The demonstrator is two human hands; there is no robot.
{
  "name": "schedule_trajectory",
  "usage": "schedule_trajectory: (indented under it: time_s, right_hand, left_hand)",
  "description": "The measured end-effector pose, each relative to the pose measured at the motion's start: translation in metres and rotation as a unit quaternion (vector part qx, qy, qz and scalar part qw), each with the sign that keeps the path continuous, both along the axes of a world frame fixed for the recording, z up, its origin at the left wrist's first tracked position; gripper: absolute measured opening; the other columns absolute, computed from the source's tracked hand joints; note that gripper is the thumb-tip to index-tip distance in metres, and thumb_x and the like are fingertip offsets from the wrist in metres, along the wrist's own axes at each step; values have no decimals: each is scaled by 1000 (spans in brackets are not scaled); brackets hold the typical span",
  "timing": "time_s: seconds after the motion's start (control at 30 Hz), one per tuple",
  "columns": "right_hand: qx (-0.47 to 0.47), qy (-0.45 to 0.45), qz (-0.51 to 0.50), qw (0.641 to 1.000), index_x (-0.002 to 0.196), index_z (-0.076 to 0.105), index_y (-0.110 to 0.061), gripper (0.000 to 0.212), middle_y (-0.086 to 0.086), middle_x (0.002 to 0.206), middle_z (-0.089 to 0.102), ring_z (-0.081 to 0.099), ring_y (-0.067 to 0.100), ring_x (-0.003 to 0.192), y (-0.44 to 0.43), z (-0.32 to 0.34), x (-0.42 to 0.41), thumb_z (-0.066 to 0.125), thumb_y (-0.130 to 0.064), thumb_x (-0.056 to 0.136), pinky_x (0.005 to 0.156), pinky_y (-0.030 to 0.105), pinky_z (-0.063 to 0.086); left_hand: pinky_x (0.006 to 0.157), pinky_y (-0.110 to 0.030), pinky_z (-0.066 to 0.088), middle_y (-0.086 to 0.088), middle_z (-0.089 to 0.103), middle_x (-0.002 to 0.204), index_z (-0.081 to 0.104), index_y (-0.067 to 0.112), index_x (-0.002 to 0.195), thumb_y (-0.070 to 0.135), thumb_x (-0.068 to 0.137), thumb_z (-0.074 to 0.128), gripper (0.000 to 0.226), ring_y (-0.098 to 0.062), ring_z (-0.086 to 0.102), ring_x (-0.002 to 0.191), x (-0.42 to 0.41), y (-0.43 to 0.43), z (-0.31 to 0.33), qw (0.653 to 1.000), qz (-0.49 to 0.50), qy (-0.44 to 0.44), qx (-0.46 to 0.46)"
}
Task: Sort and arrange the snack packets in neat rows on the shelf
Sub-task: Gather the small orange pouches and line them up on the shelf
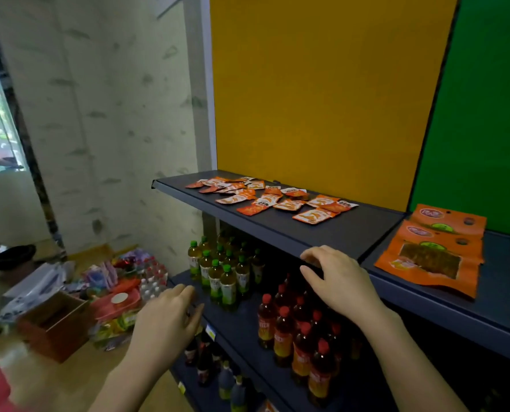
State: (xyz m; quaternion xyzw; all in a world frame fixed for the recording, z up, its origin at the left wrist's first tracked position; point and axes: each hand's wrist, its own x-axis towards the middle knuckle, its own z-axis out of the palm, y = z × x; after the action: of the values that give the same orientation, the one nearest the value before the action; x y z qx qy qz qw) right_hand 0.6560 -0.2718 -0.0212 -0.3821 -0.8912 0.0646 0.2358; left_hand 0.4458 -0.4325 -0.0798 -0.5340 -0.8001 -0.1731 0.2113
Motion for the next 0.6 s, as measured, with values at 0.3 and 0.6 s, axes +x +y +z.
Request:
schedule_trajectory:
  time_s: [0.3,0.6]
  right_hand:
    - [-24,50,-103,993,117,58,-20,28,0,122,58,54,22,112,108,19,-86,47,-30,93,85,35,45]
    - [-84,-25,-285,954,116,52,-7,27,14,124,54,52,33,113,183,25,-105,43,-18,93,79,34,43]
  left_hand:
    - [58,-31,52,2,69,84,65,18,92,34,84,62,18,-19,66,74,-96,108,29,998,-50,-14,27]
    - [71,-30,44,4,62,95,61,21,98,38,89,52,21,-17,58,94,-110,222,64,981,-158,-84,74]
